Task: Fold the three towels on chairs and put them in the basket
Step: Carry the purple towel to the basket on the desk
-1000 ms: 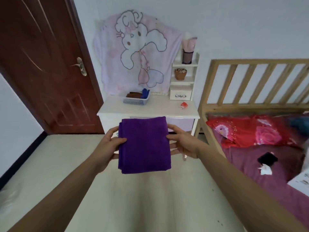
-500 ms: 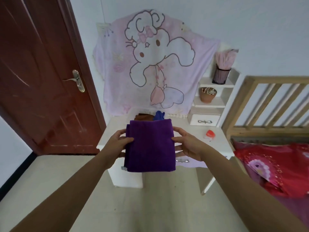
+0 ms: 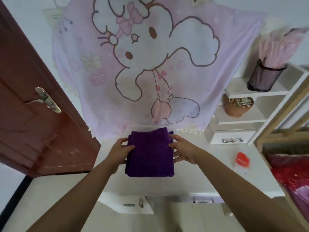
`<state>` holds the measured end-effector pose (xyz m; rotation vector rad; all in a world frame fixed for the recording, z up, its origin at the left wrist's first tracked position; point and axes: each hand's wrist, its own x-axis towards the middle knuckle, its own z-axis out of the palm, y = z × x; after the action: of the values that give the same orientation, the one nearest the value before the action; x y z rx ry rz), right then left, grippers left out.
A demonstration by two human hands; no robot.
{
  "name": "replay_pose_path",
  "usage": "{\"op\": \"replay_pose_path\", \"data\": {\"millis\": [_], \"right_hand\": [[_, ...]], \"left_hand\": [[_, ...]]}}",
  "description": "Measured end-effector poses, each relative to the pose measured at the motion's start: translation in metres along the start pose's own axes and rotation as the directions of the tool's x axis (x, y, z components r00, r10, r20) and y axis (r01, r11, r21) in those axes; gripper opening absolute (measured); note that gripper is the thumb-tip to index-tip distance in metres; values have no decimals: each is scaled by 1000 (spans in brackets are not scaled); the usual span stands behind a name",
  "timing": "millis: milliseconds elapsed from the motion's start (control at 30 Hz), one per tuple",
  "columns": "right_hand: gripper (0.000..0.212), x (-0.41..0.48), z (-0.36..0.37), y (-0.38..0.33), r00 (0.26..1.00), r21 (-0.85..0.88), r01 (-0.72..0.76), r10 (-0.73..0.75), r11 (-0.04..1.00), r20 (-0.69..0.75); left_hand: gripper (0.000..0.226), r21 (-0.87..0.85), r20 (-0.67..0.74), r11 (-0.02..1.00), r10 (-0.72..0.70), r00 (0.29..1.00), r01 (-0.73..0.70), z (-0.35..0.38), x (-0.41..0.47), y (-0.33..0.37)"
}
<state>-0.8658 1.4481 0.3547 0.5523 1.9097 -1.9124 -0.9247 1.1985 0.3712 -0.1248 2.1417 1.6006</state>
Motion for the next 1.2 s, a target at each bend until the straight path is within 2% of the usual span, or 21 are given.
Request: {"op": "replay_pose_path", "data": {"millis": [100, 167, 300, 433, 600, 700, 833, 900, 967, 1033, 1100, 1200], "right_hand": [[51, 50, 1, -16, 998, 14, -43, 44, 999, -36], [53, 82, 10, -20, 995, -45, -77, 74, 996, -66], [53, 138, 27, -18, 983, -119, -77, 56, 990, -173], [51, 176, 43, -3, 944, -154, -175, 122, 972, -305], [50, 213, 60, 9, 899, -383, -269, 88, 884, -430], [49, 226, 66, 17, 882, -452, -345, 119, 823, -456], [39, 226, 71, 20, 866, -566, -444, 169, 695, -471], [44, 219, 72, 17, 879, -697, -439, 112, 567, -463], [60, 212, 71, 11, 923, -841, -359, 21, 404, -384], [85, 207, 72, 7, 978, -937, -203, 12, 285, -208], [104, 209, 74, 7, 991, -972, -107, 96, 211, -88], [111, 218, 75, 24, 981, -980, -127, 165, 155, -101]], "left_hand": [[46, 47, -47, 998, -27, 999, 29, -6, 51, 8], [51, 92, -60, 994, -57, 997, 62, -11, 84, 7], [53, 229, -38, 972, -40, 998, 47, -21, 145, 0], [55, 302, -3, 952, -44, 999, 43, -25, 192, -22], [53, 367, 88, 930, -67, 994, 30, -26, 237, -50], [50, 464, 117, 886, -73, 990, 10, -25, 248, -63], [54, 613, 217, 787, -80, 973, -72, -24, 253, -63], [68, 707, 302, 683, -56, 952, -184, -27, 252, -57], [88, 792, 451, 481, -43, 892, -377, -31, 248, -50], [103, 778, 599, 321, -122, 791, -540, -36, 247, -48], [112, 779, 625, 274, -253, 739, -565, -38, 250, -56], [116, 803, 594, 192, -349, 725, -565, -35, 258, -70]]}}
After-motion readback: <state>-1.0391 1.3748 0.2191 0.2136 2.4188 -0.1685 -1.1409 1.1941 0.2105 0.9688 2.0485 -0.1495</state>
